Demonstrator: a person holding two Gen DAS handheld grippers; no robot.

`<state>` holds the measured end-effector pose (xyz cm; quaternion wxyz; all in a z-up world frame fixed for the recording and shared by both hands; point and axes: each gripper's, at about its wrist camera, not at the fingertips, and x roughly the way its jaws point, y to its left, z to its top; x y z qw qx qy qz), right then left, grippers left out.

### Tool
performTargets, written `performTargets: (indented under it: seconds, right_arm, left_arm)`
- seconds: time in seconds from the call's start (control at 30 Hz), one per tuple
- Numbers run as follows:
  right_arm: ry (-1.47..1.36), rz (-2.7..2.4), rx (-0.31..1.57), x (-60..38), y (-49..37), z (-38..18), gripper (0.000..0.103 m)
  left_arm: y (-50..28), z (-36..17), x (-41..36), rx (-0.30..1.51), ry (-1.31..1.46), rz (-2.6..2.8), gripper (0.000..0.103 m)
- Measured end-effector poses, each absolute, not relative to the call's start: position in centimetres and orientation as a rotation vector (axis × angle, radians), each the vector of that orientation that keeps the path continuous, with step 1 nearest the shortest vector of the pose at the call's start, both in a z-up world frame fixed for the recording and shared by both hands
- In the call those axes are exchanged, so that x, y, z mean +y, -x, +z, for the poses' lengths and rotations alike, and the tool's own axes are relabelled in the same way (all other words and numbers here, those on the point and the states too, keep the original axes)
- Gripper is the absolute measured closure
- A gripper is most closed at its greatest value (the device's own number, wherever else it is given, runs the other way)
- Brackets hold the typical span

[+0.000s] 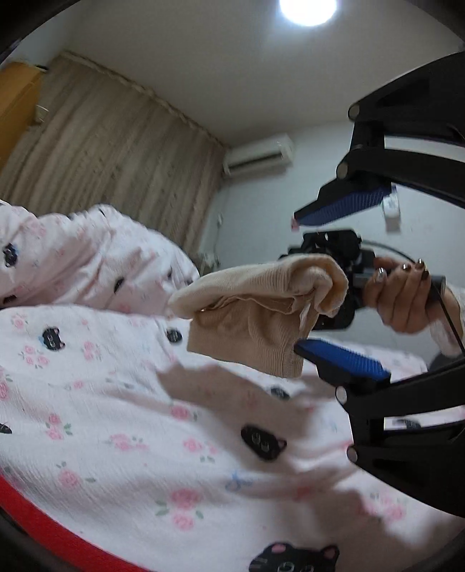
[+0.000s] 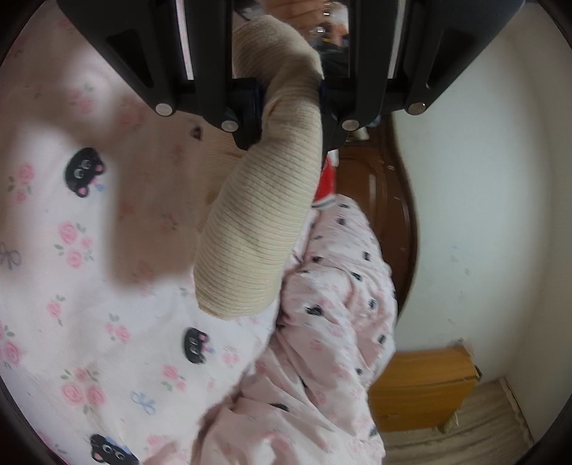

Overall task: Fold clothes
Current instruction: 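Lift the folded beige top with the right gripper and carry it to the red jersey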

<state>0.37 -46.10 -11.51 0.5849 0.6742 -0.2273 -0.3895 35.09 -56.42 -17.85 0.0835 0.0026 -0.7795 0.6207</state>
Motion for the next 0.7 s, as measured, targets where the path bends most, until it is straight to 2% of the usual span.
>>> performTargets:
  seconds: [0.27,0.7]
  right_arm:
    - [-1.551,-0.765,-0.719,-46.7,-0.3,-10.4,0.080]
    - [-1.601,-0.643,-0.799,-46.7,-2.5,-12.6,0.080]
  left_arm:
    - [-35.8,-17.9,-56.5,-2.331,-0.193,1.753,0.031]
    - [-36.4,-18.1,-57.4,-2.332,-0.355,1.711,0.030]
